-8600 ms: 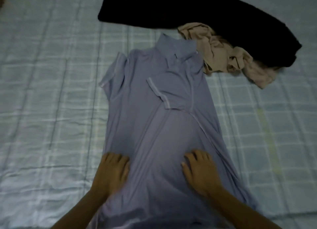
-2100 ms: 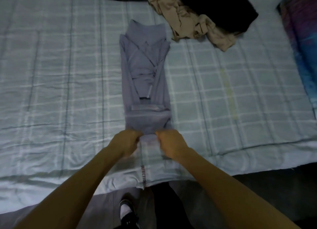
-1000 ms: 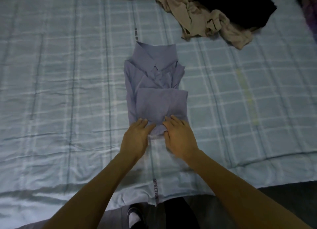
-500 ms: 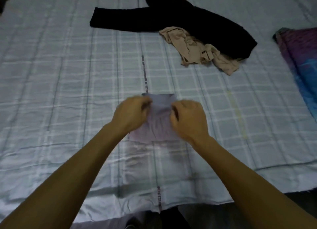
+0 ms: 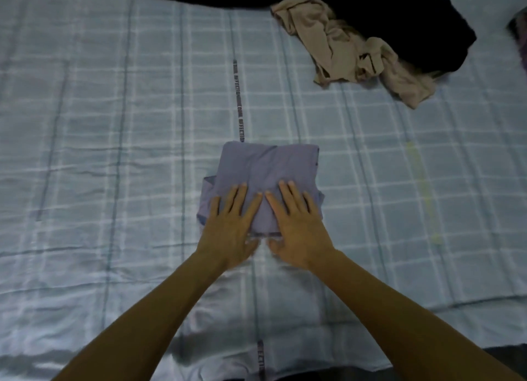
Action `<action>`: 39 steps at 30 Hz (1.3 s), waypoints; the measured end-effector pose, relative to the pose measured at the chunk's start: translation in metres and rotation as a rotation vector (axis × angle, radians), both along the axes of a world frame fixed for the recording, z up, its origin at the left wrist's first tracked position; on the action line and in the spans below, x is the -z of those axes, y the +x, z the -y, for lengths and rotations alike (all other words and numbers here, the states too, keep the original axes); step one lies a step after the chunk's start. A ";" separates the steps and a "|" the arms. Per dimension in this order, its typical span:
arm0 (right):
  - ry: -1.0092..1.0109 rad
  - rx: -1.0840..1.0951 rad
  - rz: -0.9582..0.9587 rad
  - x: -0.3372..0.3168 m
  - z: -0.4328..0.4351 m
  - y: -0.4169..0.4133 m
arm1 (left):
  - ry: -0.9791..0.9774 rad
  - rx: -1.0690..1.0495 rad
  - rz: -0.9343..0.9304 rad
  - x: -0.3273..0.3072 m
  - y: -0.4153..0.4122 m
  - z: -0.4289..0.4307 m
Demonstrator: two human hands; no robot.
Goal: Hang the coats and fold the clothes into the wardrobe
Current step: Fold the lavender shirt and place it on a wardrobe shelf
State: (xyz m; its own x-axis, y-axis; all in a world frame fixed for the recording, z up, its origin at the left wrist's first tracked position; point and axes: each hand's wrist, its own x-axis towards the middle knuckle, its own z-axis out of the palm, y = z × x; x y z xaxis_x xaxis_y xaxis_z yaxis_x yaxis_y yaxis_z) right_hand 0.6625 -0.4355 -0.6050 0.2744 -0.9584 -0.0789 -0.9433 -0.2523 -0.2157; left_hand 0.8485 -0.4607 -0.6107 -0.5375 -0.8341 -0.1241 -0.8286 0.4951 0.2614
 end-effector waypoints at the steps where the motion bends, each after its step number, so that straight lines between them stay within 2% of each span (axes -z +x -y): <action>1: -0.001 -0.003 -0.006 0.003 0.004 -0.001 | -0.017 0.007 0.010 0.005 -0.002 0.003; 7: -0.028 0.017 -0.012 0.016 0.040 -0.010 | -0.081 0.058 -0.002 0.016 -0.010 0.040; 14: -0.124 0.018 -0.073 0.019 0.062 -0.007 | -0.088 -0.010 -0.019 0.020 -0.023 0.055; 20: -0.128 -0.005 -0.034 -0.012 0.077 0.008 | -0.136 -0.040 -0.094 -0.021 -0.011 0.064; 24: -0.196 -0.082 -0.009 -0.068 0.082 0.047 | -0.202 -0.128 -0.113 -0.077 0.030 0.054; 32: -0.406 -0.269 0.077 -0.239 0.062 0.181 | -0.533 -0.303 -0.037 -0.246 0.164 0.005; 39: -0.523 -0.470 0.097 -0.376 0.020 0.291 | -0.650 -0.493 0.039 -0.379 0.265 -0.072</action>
State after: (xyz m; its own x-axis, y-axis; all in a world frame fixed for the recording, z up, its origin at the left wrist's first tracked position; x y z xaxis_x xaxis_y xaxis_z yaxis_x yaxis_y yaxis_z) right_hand 0.9533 -0.4555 -0.2290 0.6506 -0.6424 0.4050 -0.6916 -0.7215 -0.0332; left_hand 1.1130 -0.3887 -0.2318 -0.0951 -0.8852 0.4553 -0.9934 0.1140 0.0143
